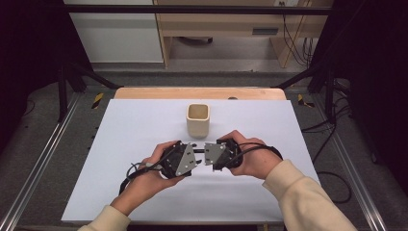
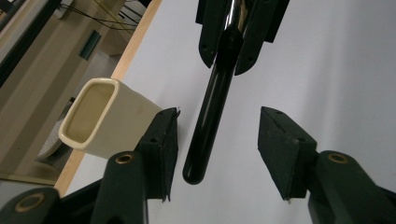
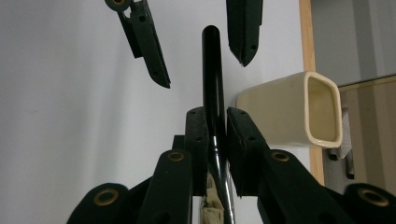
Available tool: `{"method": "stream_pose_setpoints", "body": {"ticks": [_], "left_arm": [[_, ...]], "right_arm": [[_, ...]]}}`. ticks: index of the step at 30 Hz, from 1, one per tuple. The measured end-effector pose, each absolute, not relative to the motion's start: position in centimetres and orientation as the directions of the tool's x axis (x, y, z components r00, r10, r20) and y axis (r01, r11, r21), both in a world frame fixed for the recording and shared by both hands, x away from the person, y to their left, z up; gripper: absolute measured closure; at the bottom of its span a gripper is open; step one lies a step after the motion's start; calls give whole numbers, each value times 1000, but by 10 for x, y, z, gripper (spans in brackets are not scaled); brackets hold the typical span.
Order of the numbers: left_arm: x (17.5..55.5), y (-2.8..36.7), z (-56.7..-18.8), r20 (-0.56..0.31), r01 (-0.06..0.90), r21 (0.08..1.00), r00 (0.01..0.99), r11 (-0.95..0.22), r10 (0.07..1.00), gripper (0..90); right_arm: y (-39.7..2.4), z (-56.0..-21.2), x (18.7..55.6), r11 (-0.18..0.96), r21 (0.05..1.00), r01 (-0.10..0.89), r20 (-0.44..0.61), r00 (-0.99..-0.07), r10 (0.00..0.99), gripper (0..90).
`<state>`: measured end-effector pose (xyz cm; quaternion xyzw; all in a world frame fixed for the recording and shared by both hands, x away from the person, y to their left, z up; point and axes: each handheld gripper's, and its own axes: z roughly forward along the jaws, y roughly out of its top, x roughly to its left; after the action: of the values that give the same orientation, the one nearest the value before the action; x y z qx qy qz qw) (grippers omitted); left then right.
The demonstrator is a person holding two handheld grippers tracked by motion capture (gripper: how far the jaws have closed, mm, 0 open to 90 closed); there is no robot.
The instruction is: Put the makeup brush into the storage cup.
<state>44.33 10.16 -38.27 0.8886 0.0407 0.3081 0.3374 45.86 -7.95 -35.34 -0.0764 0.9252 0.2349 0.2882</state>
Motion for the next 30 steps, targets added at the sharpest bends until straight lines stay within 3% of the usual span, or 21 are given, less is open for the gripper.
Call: {"method": "stream_pose_setpoints", "body": {"ticks": [30], "left_arm": [[442, 95, -385, 543, -183, 611, 805, -770, 240, 654]], "right_arm": [[-77, -353, 452, 873, 405, -272, -543, -840, -9, 788]]}}
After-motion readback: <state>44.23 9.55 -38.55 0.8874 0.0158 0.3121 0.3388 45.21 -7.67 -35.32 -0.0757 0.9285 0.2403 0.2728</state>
